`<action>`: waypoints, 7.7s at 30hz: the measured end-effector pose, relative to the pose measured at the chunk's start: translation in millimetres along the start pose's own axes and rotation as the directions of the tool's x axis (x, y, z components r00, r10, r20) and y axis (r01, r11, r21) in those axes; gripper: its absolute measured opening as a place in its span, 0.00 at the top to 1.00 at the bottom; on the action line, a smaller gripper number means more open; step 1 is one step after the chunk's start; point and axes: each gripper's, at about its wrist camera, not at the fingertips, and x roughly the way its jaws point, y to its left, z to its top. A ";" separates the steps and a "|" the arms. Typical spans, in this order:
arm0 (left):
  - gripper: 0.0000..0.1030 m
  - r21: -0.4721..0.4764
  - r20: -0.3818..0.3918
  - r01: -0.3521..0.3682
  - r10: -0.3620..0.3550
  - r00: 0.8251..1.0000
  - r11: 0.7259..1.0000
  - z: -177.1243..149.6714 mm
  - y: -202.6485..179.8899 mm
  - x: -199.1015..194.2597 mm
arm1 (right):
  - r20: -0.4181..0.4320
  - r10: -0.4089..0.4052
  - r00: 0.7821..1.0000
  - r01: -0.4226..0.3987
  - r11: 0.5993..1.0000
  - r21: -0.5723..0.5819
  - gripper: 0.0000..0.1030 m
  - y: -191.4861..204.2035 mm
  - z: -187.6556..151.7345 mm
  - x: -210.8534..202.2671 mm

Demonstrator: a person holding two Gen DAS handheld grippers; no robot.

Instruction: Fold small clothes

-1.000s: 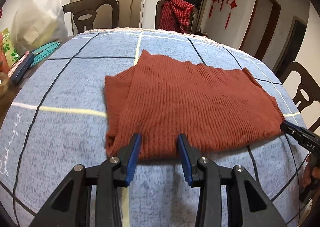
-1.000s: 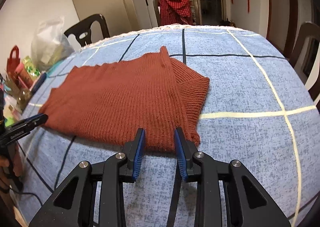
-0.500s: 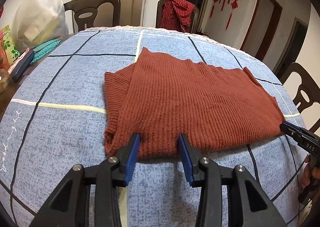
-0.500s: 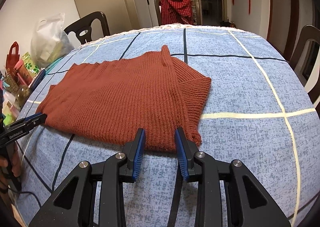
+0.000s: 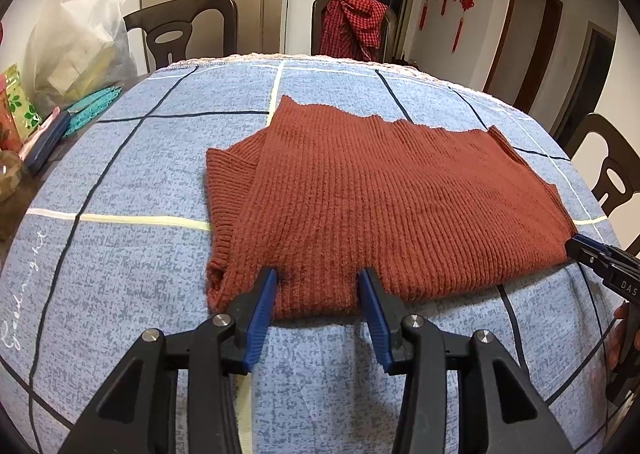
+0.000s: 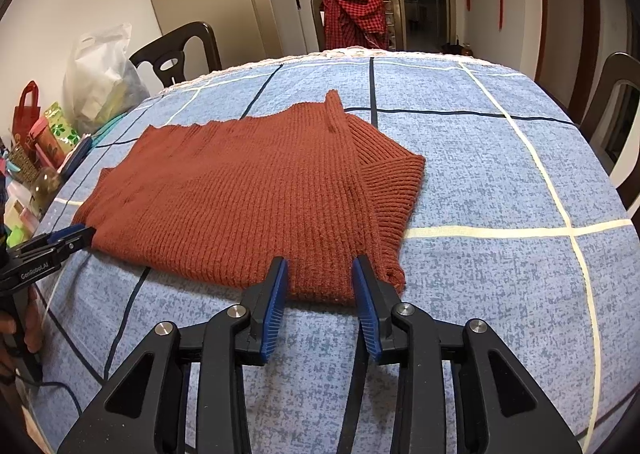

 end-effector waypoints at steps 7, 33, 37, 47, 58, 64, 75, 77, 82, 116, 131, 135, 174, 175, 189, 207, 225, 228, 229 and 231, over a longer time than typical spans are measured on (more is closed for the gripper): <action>0.55 0.026 0.025 0.059 -0.060 0.998 0.998 10.9 -26.6 -11.1 | 0.001 -0.047 0.999 0.047 0.998 -0.043 0.59 13.6 2.3 -1.8; 0.50 0.173 -0.010 0.047 -0.046 0.999 0.984 0.7 -90.9 11.4 | -0.011 -0.077 0.997 0.076 0.994 -0.083 0.59 28.3 -1.1 6.5; 0.49 0.170 -0.011 0.049 -0.048 0.999 0.984 0.7 -91.2 12.1 | -0.011 -0.074 0.997 0.073 0.994 -0.082 0.59 28.2 -0.9 6.7; 0.48 0.175 -0.016 0.056 -0.054 0.998 0.983 1.5 -91.6 10.8 | -0.008 -0.044 0.999 0.043 0.997 -0.058 0.59 24.7 -0.4 4.1; 0.47 -0.046 -0.010 0.090 -0.091 0.996 0.995 -9.8 -14.6 -16.1 | -0.019 0.084 0.996 -0.081 0.986 0.143 0.58 -0.5 -20.4 -17.3; 0.44 -0.220 -0.010 0.098 -0.103 0.995 0.971 -18.3 35.9 -15.8 | 0.010 0.186 0.982 -0.182 0.943 0.280 0.58 -19.6 -24.0 -14.6; 0.42 -0.399 0.048 0.181 -0.177 0.983 0.899 -7.1 69.9 -0.5 | 0.085 0.297 0.951 -0.303 0.847 0.437 0.57 -41.5 -17.0 -1.0; 0.42 -0.397 0.046 0.174 -0.169 0.984 0.901 -3.5 70.0 1.4 | 0.090 0.303 0.949 -0.310 0.839 0.446 0.57 -42.1 -16.0 0.5; 0.40 -0.363 0.041 0.173 -0.171 0.985 0.916 6.2 68.8 6.4 | 0.097 0.306 0.947 -0.315 0.828 0.464 0.57 -45.9 -13.2 4.6; 0.83 -0.311 0.119 0.410 -0.393 0.912 0.857 34.2 69.7 -37.5 | 0.188 0.363 0.913 -0.409 0.798 0.443 0.87 -34.8 3.4 -45.3; 0.80 -0.367 0.002 0.337 -0.362 0.932 0.867 -36.9 85.6 -27.9 | 0.026 0.290 0.957 -0.266 0.835 0.481 0.80 -52.9 -61.3 -43.1; 0.57 -0.341 0.024 0.319 -0.331 0.943 0.884 -32.1 89.7 -36.0 | 0.066 0.196 0.978 -0.206 0.896 0.393 0.73 -49.5 -51.5 -67.6; 0.51 -0.341 0.048 0.369 -0.376 0.925 0.865 -27.7 80.9 -16.0 | -0.073 0.381 0.922 -0.380 0.924 0.034 0.80 79.2 -40.3 -7.8; 0.52 -0.343 0.049 0.369 -0.375 0.926 0.864 -27.8 81.2 -16.1 | -0.073 0.379 0.922 -0.377 0.925 0.041 0.80 76.5 -41.0 -9.5; 0.84 -0.305 0.084 0.481 -0.480 0.873 0.822 -0.6 50.6 -39.6 | -0.009 0.334 0.943 -0.332 0.941 0.071 0.80 50.9 -36.6 -28.4; 0.71 -0.203 -0.066 0.644 -0.667 0.742 0.737 2.3 -54.9 -9.4 | 0.034 0.307 0.951 -0.308 0.933 0.188 0.79 9.0 -47.7 -41.1; 0.60 -0.161 0.017 0.532 -0.537 0.843 0.831 -14.5 3.5 -41.3 | -0.001 0.593 0.805 -0.542 0.736 0.406 0.58 29.4 -24.7 13.1; 0.60 -0.148 -0.001 0.525 -0.531 0.847 0.838 -18.3 -2.0 -37.3 | -0.034 0.601 0.799 -0.533 0.733 0.422 0.58 33.9 -20.3 24.6; 0.60 -0.150 -0.006 0.527 -0.534 0.846 0.836 -19.3 -3.0 -35.6 | -0.040 0.604 0.796 -0.535 0.733 0.419 0.58 35.7 -18.0 26.0; 0.60 -0.153 -0.012 0.525 -0.532 0.846 0.837 -20.9 -3.8 -32.6 | -0.057 0.610 0.790 -0.540 0.737 0.407 0.58 40.7 -14.1 29.1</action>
